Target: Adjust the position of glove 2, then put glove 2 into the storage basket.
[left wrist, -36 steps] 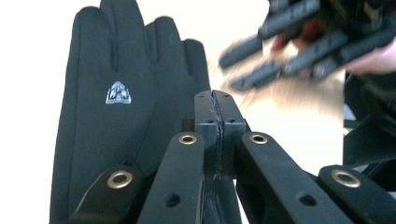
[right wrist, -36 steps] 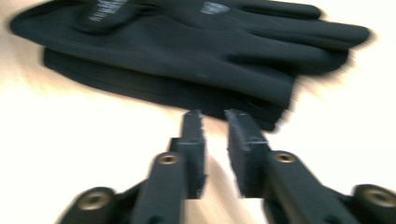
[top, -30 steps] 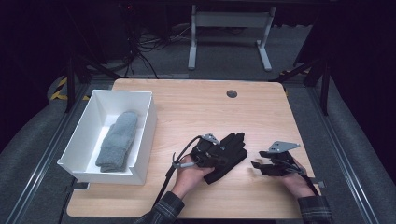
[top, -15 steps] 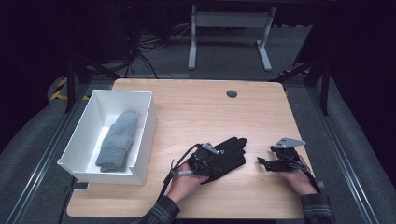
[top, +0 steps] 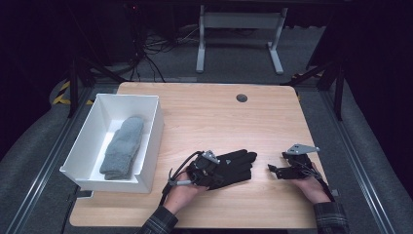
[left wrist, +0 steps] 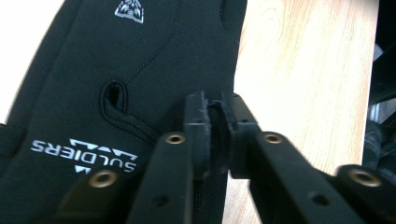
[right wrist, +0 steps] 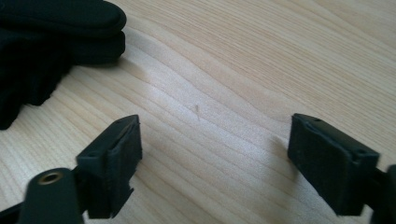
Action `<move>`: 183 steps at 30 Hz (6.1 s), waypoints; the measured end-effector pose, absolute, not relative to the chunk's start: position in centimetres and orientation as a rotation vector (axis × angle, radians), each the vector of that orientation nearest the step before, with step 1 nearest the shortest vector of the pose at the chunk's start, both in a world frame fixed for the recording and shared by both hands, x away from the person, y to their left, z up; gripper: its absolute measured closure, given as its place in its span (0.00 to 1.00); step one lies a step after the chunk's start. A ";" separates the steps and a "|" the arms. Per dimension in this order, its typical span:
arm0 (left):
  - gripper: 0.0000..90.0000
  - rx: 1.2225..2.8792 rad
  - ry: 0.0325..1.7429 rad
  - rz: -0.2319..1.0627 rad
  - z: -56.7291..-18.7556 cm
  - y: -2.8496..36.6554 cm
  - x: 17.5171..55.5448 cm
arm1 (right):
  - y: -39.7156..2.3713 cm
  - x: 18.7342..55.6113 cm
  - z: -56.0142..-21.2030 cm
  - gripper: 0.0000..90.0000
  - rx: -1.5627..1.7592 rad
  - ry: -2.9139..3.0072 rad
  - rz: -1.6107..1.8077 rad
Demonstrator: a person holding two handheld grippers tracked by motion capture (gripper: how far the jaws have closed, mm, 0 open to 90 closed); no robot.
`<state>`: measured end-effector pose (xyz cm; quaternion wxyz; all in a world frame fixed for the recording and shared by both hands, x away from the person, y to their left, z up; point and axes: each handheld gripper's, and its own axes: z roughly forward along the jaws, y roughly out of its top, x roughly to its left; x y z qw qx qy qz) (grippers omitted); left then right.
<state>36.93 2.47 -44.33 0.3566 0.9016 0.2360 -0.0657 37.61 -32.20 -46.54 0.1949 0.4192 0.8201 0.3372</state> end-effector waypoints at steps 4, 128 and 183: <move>0.69 2.360 0.536 -0.110 -43.5 2.4 37.2 | -32.3 37.5 -46.9 0.16 1.169 2.279 0.970; 0.65 2.006 1.463 0.184 -37.5 29.1 43.0 | -32.1 37.5 -46.9 0.16 1.174 2.275 0.971; 0.24 2.160 0.808 0.097 -36.4 8.4 39.6 | -32.1 37.4 -46.9 0.16 1.170 2.277 0.970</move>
